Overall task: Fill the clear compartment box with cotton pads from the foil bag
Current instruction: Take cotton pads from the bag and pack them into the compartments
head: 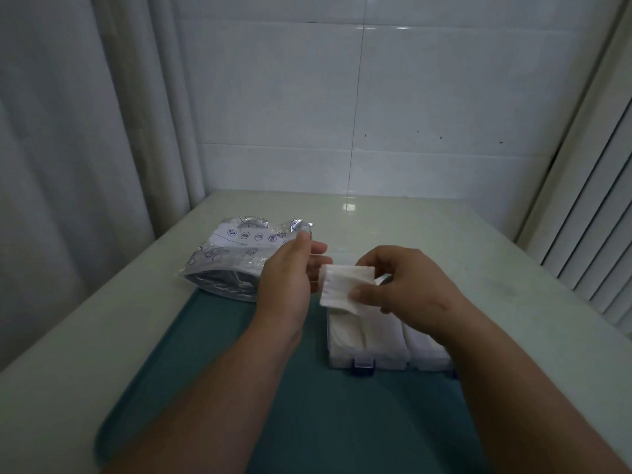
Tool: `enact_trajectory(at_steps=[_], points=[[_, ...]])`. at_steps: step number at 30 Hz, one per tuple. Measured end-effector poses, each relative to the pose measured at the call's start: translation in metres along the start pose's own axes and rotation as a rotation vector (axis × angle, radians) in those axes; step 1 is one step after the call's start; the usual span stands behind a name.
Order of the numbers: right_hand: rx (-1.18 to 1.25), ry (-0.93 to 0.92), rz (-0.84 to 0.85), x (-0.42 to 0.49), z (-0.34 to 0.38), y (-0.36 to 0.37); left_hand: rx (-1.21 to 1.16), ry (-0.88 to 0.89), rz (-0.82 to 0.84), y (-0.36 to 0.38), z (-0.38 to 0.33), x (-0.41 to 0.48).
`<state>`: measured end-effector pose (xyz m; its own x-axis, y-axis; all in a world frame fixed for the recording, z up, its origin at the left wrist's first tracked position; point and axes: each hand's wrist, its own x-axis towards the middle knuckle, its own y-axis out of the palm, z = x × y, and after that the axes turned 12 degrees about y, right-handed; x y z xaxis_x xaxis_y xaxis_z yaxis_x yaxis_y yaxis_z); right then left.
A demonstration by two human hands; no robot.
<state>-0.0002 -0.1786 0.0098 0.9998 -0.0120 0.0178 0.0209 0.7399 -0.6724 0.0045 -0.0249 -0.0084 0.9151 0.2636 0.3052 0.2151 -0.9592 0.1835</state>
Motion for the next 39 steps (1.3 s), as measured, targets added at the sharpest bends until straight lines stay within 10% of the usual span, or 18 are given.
enact_trajectory(at_steps=[10,39], points=[[0.017,0.024,0.106,-0.003,0.002,0.005,0.387,0.155,0.136,0.009,0.013,-0.010],[0.164,0.101,-0.224,0.005,-0.015,-0.048,0.155,0.066,0.315,0.061,0.000,0.015]])
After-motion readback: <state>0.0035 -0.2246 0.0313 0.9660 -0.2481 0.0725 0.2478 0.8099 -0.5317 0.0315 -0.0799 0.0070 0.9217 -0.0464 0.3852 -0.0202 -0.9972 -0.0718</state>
